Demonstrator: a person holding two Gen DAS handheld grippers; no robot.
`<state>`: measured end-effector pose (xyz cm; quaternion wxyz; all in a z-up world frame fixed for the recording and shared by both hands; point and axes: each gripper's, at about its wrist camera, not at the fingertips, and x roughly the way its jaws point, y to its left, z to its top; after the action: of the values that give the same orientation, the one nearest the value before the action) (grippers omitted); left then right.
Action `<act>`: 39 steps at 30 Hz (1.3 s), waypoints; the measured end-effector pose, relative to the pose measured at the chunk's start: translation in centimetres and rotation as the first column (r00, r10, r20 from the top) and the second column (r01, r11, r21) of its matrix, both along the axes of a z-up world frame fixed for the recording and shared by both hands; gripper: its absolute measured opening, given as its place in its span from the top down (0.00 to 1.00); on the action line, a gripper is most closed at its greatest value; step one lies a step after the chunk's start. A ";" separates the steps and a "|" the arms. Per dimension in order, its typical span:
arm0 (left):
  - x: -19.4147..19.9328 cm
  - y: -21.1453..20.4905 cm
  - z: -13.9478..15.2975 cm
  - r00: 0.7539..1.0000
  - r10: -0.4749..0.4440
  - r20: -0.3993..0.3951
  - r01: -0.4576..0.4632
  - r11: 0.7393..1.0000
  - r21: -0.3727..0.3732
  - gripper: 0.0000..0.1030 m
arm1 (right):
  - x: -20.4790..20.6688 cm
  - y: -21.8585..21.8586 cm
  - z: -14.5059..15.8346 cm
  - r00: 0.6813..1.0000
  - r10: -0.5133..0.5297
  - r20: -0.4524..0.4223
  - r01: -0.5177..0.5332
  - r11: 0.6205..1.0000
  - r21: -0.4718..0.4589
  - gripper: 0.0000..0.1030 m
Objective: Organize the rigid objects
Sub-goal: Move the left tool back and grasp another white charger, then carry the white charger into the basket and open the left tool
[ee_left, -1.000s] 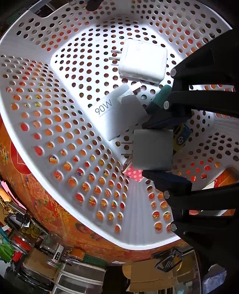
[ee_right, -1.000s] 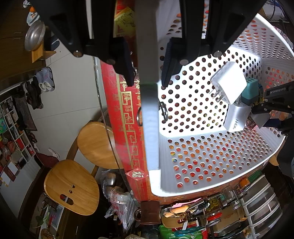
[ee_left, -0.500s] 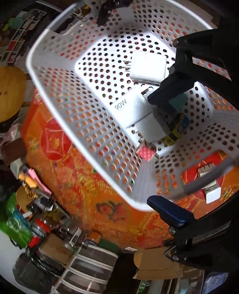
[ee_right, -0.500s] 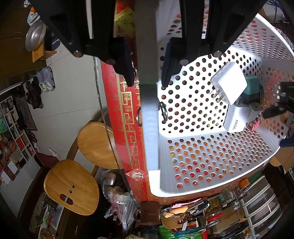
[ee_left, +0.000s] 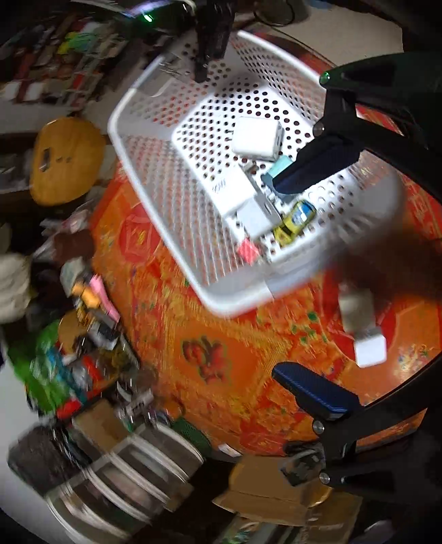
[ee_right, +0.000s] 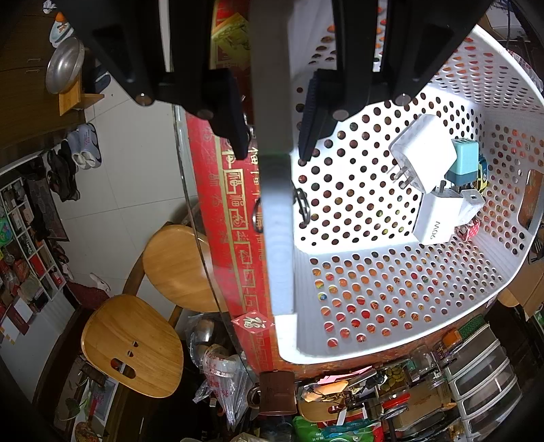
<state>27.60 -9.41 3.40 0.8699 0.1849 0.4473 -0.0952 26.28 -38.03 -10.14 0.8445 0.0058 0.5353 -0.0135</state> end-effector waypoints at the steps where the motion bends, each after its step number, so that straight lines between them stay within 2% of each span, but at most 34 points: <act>1: -0.6 1.6 0.6 1.000 0.022 0.021 -0.021 1.000 -0.020 0.03 | 0.0 0.0 0.0 1.000 0.000 0.000 0.000 1.000 0.001 0.72; 3: -1.6 5.3 1.1 0.994 0.095 0.059 -0.092 0.995 -0.045 0.01 | 0.0 0.0 0.0 1.000 -0.001 0.002 0.001 1.000 0.003 0.72; 5: -2.0 8.9 0.0 0.985 0.168 0.045 -0.166 0.985 -0.041 0.01 | 0.0 -0.1 0.0 1.000 -0.002 0.003 0.002 1.000 0.004 0.72; 7: -2.1 12.3 -2.4 0.971 0.238 0.001 -0.238 0.970 -0.059 0.01 | -0.1 -0.1 0.0 1.000 -0.002 0.005 0.002 1.000 0.010 0.72; 10: -1.6 15.9 -7.6 0.945 0.306 -0.118 -0.313 0.948 -0.049 0.01 | 0.0 -0.1 0.0 1.000 -0.001 0.005 0.001 1.000 0.010 0.72; 15: -0.7 18.8 -12.9 0.908 0.343 -0.239 -0.367 0.928 -0.060 0.07 | 0.0 -0.1 0.0 1.000 0.001 0.004 -0.001 1.000 0.007 0.72; 21: 0.5 19.5 -16.7 0.883 0.355 -0.308 -0.392 0.918 -0.066 0.14 | 0.0 -0.1 0.0 1.000 0.000 0.003 0.000 1.000 0.006 0.72; 26: 1.1 19.3 -17.5 0.878 0.355 -0.320 -0.398 0.914 -0.080 0.19 | 0.0 -0.1 0.0 1.000 -0.001 0.003 0.001 1.000 0.004 0.72; 28: 1.2 19.2 -17.4 0.880 0.347 -0.324 -0.394 0.915 -0.092 0.34 | 0.0 -0.1 0.0 1.000 -0.002 0.002 0.002 1.000 0.004 0.72; 29: 1.2 19.1 -17.3 0.882 0.341 -0.324 -0.390 0.916 -0.097 0.38 | 0.0 -0.1 0.0 1.000 -0.002 0.002 0.002 1.000 0.003 0.72; 31: 1.1 18.8 -17.0 0.885 0.324 -0.334 -0.382 0.916 -0.123 0.59 | 0.0 -0.1 0.0 1.000 -0.001 0.002 0.001 1.000 0.003 0.72; 34: 0.9 18.4 -16.6 0.885 0.348 -0.309 -0.393 0.915 -0.095 0.59 | 0.0 -0.1 0.0 1.000 -0.002 0.003 0.002 1.000 0.005 0.72; 39: 0.4 18.9 -14.2 0.891 0.376 -0.254 -0.413 0.904 -0.111 0.59 | 0.0 -0.1 0.0 1.000 -0.002 0.003 0.002 1.000 0.003 0.72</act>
<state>27.99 9.49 -10.85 0.8262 0.0066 0.5627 0.0274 26.26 -38.13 -10.13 0.8454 0.0079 0.5339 -0.0136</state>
